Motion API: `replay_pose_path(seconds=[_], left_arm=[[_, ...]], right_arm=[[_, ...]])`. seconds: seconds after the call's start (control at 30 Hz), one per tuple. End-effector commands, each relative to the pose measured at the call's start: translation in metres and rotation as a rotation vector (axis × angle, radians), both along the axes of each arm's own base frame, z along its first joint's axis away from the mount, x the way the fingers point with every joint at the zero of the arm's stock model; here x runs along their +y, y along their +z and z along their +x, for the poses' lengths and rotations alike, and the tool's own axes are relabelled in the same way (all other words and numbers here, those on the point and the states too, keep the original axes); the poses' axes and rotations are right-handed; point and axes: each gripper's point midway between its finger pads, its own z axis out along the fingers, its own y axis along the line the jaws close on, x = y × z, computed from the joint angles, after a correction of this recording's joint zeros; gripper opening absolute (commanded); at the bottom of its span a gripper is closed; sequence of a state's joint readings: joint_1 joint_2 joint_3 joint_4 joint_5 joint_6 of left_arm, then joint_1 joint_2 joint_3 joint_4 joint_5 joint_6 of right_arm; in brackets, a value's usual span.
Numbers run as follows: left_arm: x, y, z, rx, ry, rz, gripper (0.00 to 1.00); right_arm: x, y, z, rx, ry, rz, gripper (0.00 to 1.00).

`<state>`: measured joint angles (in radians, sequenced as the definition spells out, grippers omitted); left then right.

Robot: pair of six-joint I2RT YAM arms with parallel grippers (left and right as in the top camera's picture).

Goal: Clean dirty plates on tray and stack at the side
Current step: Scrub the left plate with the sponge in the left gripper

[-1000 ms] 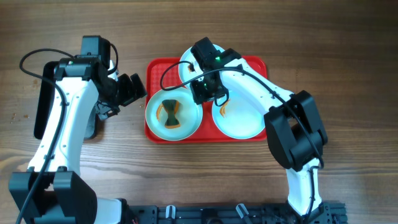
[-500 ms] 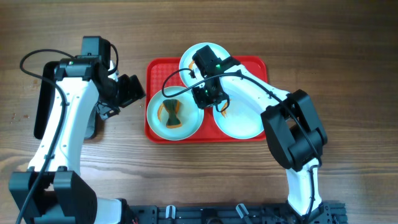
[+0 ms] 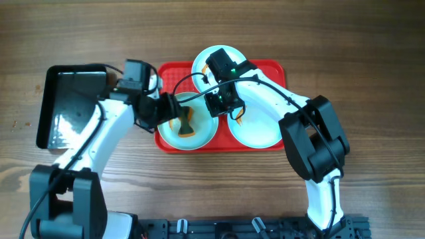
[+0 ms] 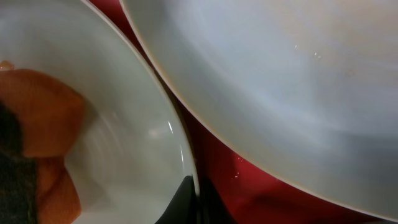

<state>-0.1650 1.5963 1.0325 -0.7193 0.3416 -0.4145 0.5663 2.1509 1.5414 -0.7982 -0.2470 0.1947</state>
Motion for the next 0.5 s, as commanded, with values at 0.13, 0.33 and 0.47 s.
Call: replay_pose_path(seconds=[0.13, 0.33, 0.47], left_arm=[[-0.014, -0.041, -0.006, 0.08, -0.007, -0.019, 0.63], [-0.034, -0.045, -0.003, 0.033, -0.053, 0.032, 0.59], [-0.031, -0.053, -0.005, 0.052, -0.045, 0.06, 0.58]], right_arm=[[-0.001, -0.011, -0.006, 0.037, -0.016, -0.001, 0.04], [0.0, -0.011, -0.005, 0.04, -0.038, 0.0, 0.04], [0.0, -0.011, -0.005, 0.039, -0.038, 0.0, 0.04]])
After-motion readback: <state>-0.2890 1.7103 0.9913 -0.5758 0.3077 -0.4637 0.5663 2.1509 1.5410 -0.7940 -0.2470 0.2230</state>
